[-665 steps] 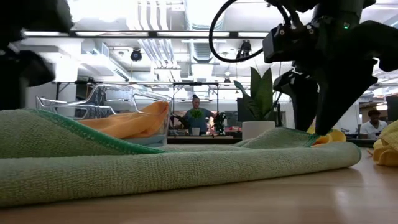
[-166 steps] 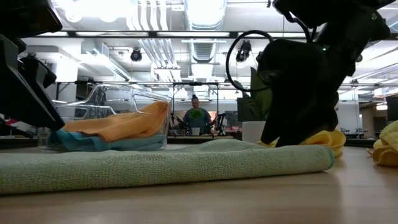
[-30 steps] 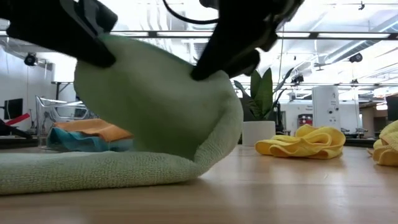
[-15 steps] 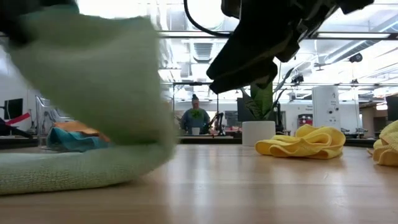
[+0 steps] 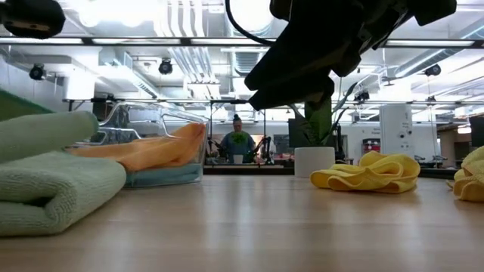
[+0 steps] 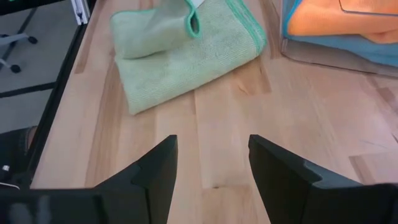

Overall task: Fold microfiber towels
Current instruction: Fold the green microfiber cloth

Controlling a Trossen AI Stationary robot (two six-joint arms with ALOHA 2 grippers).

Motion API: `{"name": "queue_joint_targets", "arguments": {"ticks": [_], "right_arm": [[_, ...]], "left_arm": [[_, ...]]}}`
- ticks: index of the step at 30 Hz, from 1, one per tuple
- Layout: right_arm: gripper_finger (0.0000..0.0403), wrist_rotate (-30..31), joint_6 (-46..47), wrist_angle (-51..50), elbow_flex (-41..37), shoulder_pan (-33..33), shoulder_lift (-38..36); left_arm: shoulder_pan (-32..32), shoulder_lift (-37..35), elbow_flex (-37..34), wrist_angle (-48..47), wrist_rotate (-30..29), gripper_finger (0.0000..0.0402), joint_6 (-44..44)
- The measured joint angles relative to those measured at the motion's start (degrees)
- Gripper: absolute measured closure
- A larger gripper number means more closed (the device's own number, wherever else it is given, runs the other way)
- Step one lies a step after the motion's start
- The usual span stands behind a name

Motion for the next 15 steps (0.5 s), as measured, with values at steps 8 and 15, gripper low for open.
{"name": "queue_joint_targets", "arguments": {"ticks": [8,15], "right_arm": [[0.0215,0.0,0.0,-0.1,0.0,0.0,0.1],[0.0215,0.0,0.0,0.0,0.0,0.0,0.1]], "left_arm": [[0.1,2.6,-1.7,-0.1,-0.7,0.0381,-4.9],[0.2,5.0,-1.5,-1.1,-0.4,0.0294,-9.4]]}}
